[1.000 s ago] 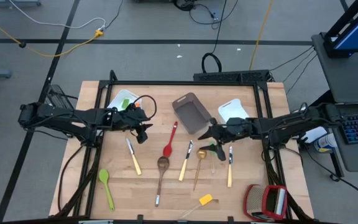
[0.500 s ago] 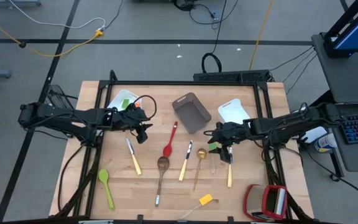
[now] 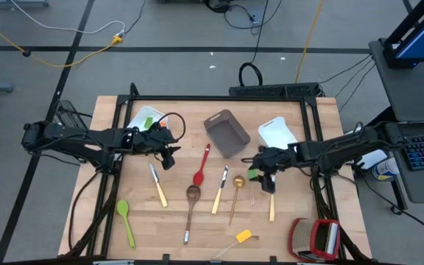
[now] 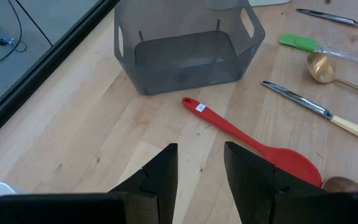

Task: Pick & Place Kitchen Items
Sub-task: Put the green spatula into the left white bin

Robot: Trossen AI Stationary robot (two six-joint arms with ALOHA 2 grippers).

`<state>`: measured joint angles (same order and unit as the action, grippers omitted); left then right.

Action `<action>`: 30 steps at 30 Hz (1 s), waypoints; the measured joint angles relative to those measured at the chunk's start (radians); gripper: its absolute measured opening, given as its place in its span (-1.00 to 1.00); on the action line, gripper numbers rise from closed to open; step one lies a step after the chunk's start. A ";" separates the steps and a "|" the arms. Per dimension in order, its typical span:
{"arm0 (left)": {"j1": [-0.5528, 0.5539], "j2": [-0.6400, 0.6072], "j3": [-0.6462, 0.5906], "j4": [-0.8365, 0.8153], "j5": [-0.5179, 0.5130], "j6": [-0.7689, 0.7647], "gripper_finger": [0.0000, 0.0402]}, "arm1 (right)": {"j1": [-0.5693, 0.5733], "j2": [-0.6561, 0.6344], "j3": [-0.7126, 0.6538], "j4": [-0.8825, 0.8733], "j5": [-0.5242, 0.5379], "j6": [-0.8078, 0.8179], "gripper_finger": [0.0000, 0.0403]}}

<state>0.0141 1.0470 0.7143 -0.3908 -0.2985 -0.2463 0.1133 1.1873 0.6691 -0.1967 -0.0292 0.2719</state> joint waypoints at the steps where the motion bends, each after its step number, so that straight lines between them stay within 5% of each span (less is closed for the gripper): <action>1: 0.000 0.000 0.000 0.000 0.000 0.000 -0.32 | 0.000 0.000 -0.015 0.000 0.025 0.041 0.05; 8: 0.000 0.000 0.000 0.000 0.000 0.000 -0.32 | 0.009 0.000 -0.075 -0.002 0.065 0.272 0.05; 23: 0.000 0.000 0.000 0.000 0.000 0.000 -0.32 | 0.078 0.089 0.059 0.031 0.105 0.266 0.05; 30: 0.002 0.000 0.000 0.006 0.000 0.038 -0.32 | 0.065 0.203 0.163 -0.194 0.111 0.414 0.05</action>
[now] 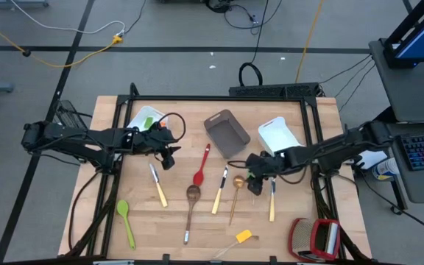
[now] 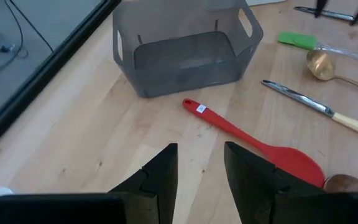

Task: Pick & Place Kitchen Items
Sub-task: Put the green spatula into the left white bin

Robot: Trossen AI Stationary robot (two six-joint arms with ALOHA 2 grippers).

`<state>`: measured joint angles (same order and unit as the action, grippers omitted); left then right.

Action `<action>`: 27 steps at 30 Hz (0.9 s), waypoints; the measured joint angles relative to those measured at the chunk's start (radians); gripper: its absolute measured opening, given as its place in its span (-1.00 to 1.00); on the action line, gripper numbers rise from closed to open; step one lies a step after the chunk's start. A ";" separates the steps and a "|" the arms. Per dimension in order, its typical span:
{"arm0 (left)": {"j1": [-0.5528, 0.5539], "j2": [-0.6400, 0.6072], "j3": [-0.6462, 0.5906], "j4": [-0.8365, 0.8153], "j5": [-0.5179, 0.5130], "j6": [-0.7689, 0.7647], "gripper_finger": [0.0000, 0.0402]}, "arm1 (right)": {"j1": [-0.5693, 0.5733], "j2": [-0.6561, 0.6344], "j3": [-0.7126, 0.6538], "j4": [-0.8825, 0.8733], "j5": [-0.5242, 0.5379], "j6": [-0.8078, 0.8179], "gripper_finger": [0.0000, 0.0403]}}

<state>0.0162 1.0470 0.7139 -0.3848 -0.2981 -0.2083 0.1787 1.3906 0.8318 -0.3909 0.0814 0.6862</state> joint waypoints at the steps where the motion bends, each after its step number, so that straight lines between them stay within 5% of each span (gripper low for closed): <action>1: 0.002 0.000 0.000 0.002 0.000 0.018 -0.32 | -0.010 0.003 0.000 -0.026 0.000 0.034 0.05; 13: 0.004 0.000 0.000 0.002 0.000 0.050 -0.32 | -0.121 0.130 -0.010 -0.014 -0.004 0.140 0.01; 27: 0.004 0.000 0.000 0.002 0.000 0.049 -0.32 | -0.113 0.198 -0.006 -0.069 0.003 0.167 -0.01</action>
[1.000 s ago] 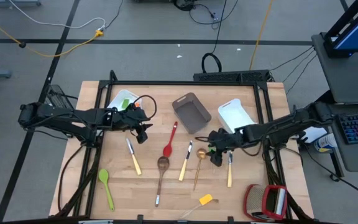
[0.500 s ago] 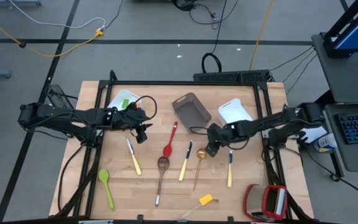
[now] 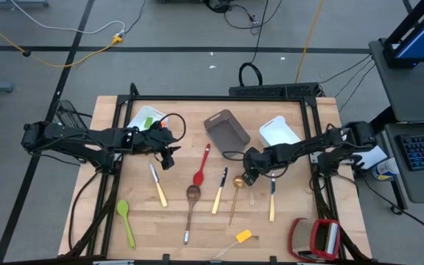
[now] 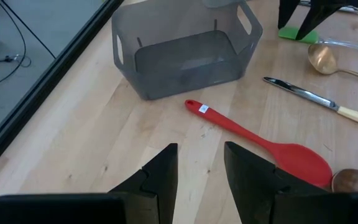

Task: Pick & Place Kitchen Items
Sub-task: Put the green spatula into the left white bin

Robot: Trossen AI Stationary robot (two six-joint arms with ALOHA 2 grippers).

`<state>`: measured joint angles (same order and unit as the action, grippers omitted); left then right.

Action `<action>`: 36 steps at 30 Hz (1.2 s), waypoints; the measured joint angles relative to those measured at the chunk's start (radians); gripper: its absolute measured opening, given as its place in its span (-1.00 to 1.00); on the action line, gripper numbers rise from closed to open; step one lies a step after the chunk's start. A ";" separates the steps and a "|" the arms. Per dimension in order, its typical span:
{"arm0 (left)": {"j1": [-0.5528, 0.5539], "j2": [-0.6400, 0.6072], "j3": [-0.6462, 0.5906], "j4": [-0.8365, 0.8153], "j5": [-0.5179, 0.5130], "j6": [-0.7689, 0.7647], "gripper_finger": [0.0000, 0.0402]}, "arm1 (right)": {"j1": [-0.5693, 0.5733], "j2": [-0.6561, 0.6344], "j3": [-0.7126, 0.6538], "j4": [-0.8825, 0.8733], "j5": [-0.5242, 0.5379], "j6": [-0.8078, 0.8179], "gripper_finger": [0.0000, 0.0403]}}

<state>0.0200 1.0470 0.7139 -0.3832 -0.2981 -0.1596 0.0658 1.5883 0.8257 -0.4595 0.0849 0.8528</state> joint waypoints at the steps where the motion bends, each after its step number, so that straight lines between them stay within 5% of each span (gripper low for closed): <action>1: 0.000 0.000 0.000 0.000 0.000 0.000 -0.32 | 0.001 0.009 0.000 0.003 0.000 -0.001 -0.02; 6: 0.000 0.000 0.000 0.000 0.000 -0.001 -0.32 | 0.001 0.074 -0.001 -0.008 -0.036 -0.041 -0.18; 18: 0.000 0.000 0.000 0.000 0.000 -0.033 -0.32 | 0.000 0.093 -0.003 -0.060 -0.051 -0.123 -0.94; 36: 0.000 0.000 0.000 0.004 0.000 -0.032 -0.32 | 0.009 -0.320 -0.008 -0.063 -0.037 -0.200 -0.97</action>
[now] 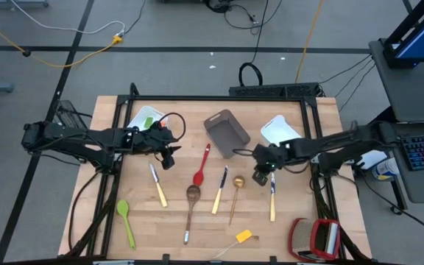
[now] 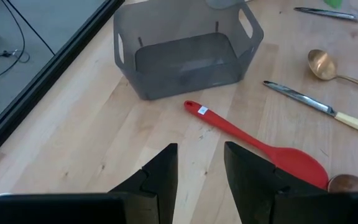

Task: Pick & Place Kitchen Items
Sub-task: Put the green spatula into the left white bin

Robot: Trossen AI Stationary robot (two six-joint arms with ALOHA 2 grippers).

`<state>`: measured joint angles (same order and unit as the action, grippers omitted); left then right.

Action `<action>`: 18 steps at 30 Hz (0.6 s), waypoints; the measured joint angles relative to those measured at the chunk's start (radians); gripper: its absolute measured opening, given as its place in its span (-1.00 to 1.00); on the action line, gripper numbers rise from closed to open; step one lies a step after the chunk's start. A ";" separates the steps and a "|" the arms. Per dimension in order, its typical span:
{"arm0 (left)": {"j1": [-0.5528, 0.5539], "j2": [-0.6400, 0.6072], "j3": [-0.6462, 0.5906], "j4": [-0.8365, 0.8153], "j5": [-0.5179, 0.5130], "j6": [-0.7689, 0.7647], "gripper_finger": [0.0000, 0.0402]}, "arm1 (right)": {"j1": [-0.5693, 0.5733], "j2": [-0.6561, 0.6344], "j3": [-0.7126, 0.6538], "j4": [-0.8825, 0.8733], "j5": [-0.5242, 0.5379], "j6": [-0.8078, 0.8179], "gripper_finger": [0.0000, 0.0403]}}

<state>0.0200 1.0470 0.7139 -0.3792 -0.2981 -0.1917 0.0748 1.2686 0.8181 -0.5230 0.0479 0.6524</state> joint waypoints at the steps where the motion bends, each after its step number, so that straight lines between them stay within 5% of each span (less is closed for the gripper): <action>1: 0.000 0.000 0.000 0.001 0.000 0.000 -0.32 | -0.001 -0.020 0.000 0.001 0.003 -0.013 -0.97; 18: 0.000 0.000 0.000 0.046 0.000 -0.001 -0.32 | -0.001 -0.106 0.002 0.331 0.029 -0.343 -0.98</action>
<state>0.0200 1.0470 0.7139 -0.3336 -0.2981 -0.1927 0.0742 1.1624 0.8196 -0.1924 0.0767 0.3099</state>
